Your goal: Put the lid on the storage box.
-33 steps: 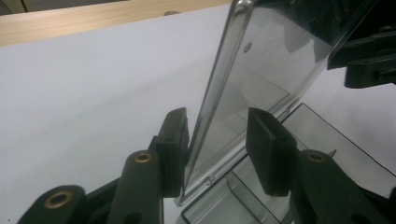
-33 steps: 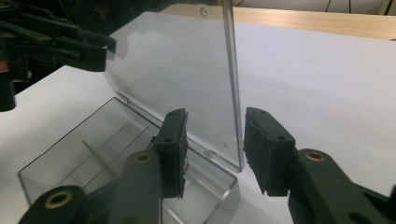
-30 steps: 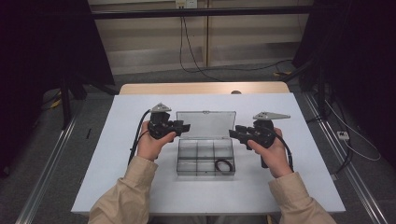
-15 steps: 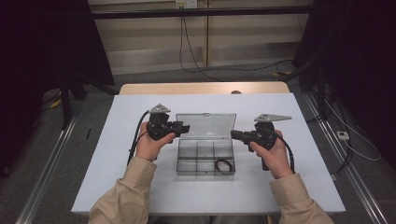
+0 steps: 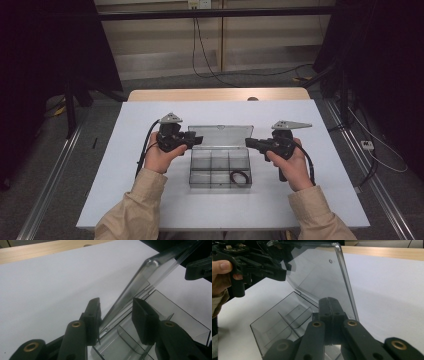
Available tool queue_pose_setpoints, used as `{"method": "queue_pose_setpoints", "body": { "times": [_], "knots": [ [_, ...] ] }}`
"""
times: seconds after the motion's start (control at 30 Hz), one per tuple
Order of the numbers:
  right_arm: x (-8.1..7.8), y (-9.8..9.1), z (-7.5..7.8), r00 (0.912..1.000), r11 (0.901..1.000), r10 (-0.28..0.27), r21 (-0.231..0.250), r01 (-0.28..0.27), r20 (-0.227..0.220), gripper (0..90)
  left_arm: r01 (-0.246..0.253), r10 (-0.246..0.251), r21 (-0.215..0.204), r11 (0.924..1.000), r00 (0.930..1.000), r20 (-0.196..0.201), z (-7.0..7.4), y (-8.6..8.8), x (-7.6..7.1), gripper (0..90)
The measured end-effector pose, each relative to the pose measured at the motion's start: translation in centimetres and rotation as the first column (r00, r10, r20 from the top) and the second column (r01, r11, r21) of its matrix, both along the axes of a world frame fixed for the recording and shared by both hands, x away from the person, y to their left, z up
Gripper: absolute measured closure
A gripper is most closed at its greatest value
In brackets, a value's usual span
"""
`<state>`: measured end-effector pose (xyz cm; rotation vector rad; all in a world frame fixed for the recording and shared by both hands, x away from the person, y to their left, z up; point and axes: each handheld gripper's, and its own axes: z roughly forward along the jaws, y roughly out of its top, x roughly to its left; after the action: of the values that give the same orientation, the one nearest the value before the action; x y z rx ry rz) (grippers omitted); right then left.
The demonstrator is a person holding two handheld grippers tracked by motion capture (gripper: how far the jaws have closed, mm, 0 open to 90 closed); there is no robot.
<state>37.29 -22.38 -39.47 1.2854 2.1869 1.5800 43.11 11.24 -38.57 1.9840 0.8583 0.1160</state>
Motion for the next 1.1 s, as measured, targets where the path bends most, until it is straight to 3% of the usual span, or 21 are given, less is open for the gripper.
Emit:
{"method": "queue_pose_setpoints", "body": {
  "times": [0.53,1.1],
  "knots": [
    [-0.5,0.2,0.0,0.9995,0.9995,0.03,-0.007,-0.03,0.001,90.0,0.029,-0.029,0.026,0.9992,0.9996,-0.004,0.1,0.3,-1.0,56.2],
    [-1.2,0.0,-0.2,0.9994,0.9994,0.034,-0.005,-0.034,-0.004,90.0,0.034,-0.033,0.027,0.9991,0.9993,-0.014,0.1,0.5,-1.7,49.5]
  ]
}}
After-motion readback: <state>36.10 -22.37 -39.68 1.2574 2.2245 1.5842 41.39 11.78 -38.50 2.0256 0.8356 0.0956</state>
